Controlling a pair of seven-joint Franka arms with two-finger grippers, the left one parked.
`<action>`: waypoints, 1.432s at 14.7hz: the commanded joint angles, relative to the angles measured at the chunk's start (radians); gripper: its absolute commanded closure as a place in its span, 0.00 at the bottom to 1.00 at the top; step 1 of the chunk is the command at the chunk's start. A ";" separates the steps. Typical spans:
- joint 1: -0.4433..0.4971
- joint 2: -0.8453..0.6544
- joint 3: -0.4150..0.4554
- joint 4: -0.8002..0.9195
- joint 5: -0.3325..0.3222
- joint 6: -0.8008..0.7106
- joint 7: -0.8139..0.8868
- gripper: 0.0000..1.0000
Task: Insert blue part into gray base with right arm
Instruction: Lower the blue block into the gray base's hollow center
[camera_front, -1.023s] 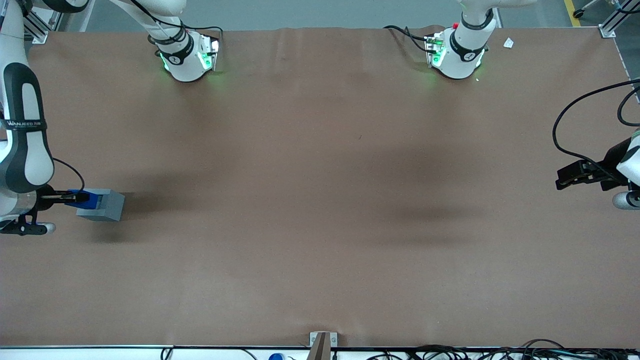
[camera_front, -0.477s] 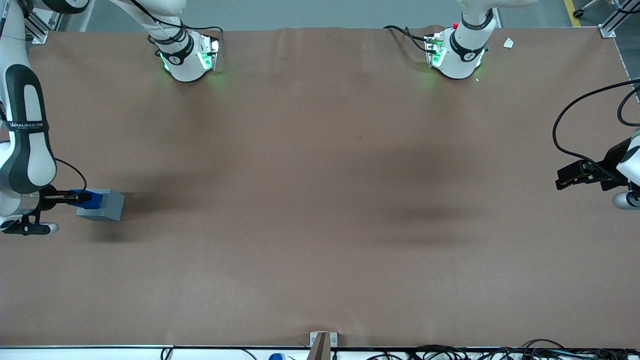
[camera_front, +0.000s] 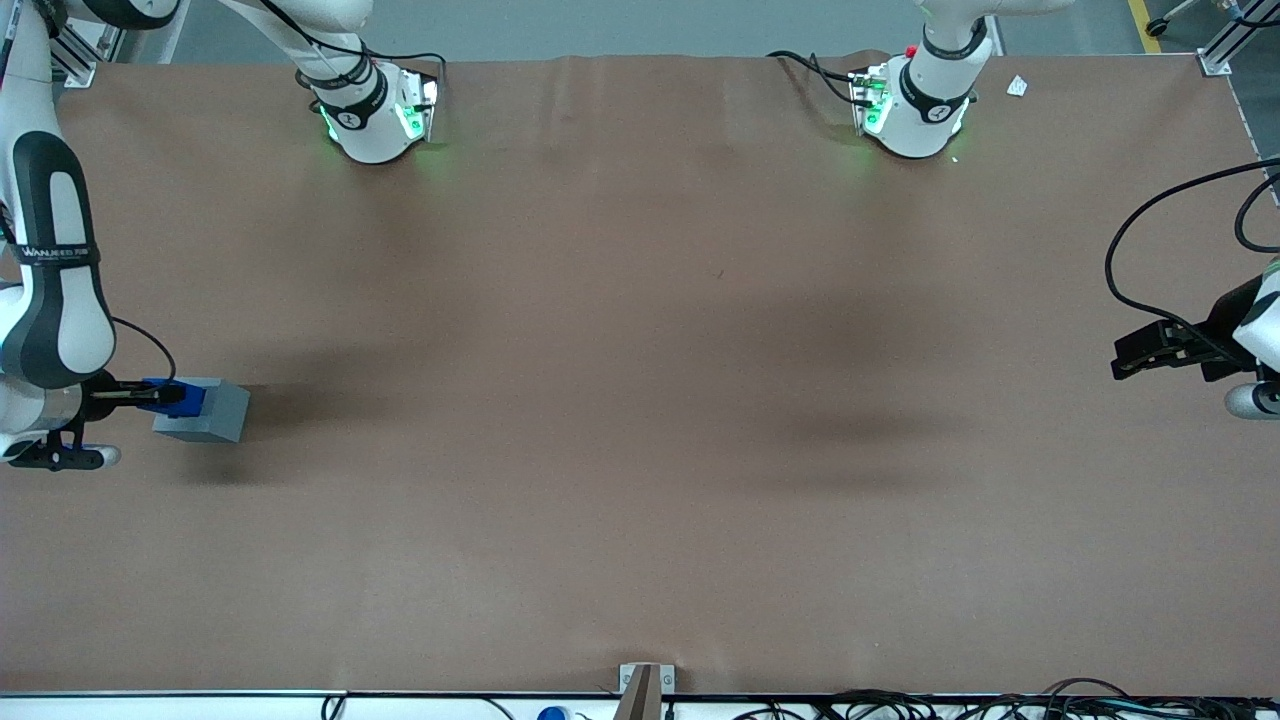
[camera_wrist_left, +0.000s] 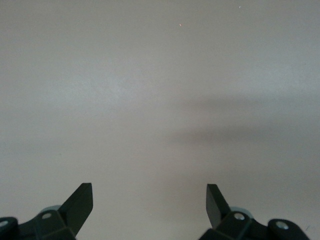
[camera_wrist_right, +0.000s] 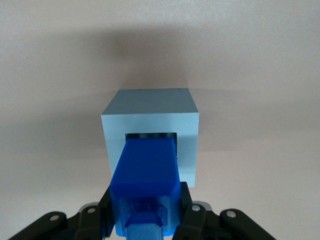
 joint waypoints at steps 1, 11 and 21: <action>-0.010 -0.003 0.010 -0.006 -0.005 -0.004 0.017 0.74; -0.013 0.018 0.010 -0.005 0.010 0.007 0.017 0.61; -0.011 0.018 0.010 0.000 0.010 0.006 0.015 0.23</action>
